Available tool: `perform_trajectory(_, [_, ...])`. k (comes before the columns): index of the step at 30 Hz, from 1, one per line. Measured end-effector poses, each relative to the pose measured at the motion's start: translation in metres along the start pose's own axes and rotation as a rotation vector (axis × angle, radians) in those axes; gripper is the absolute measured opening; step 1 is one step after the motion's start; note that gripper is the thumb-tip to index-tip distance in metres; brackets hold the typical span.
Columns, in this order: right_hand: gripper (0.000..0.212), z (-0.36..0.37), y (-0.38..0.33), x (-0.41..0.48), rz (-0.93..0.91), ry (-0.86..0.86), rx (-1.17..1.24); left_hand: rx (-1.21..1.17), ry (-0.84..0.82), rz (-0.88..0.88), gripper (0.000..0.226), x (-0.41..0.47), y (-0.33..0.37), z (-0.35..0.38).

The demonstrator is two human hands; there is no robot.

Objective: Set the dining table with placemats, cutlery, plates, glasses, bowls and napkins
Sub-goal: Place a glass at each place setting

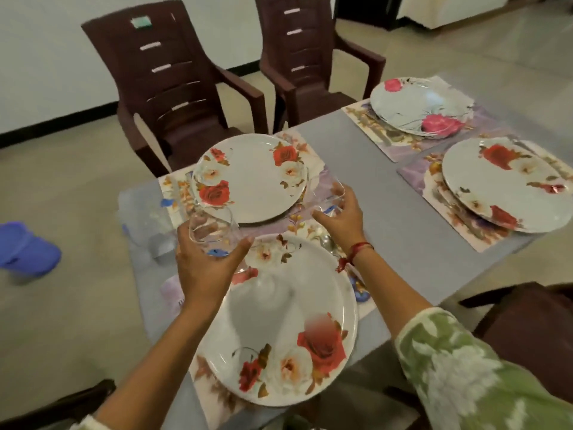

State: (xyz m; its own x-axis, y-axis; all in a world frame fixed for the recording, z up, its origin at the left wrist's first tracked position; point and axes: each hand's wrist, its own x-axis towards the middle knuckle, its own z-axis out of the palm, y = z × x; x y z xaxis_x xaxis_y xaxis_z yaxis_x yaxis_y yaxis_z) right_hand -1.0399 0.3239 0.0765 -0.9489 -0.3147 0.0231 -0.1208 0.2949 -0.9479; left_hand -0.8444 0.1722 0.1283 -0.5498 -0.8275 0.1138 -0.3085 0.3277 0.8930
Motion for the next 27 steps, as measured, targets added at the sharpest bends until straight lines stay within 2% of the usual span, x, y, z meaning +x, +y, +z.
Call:
perform_trajectory(4, [0.067, 0.013, 0.012, 0.013, 0.015, -0.1, -0.026, 0.037, 0.045, -0.047, 0.086, 0.002, -0.002, 0.002])
perform_trajectory(9, [0.068, 0.016, 0.022, 0.015, 0.0, -0.133, -0.033, 0.037, 0.053, -0.075, 0.085, 0.0, -0.001, 0.005])
perform_trajectory(13, [0.081, 0.016, 0.02, 0.016, -0.002, -0.164, -0.058, 0.055, 0.05, -0.084, 0.083, -0.001, 0.004, 0.011])
perform_trajectory(19, [0.099, 0.018, 0.018, 0.01, 0.027, -0.12, -0.064, 0.076, 0.053, -0.061, 0.081, -0.005, 0.011, 0.017])
perform_trajectory(23, [0.099, 0.014, 0.015, 0.004, 0.037, -0.141, -0.078, 0.066, 0.048, -0.054, 0.074, -0.011, 0.013, 0.017])
perform_trajectory(25, [0.099, 0.009, 0.007, -0.004, 0.034, -0.081, -0.082, 0.047, 0.04, -0.067, 0.077, -0.016, 0.014, 0.016])
perform_trajectory(27, [0.089, 0.0, -0.009, -0.024, -0.034, 0.023, -0.032, 0.021, 0.03, -0.078, 0.085, -0.02, 0.019, 0.016])
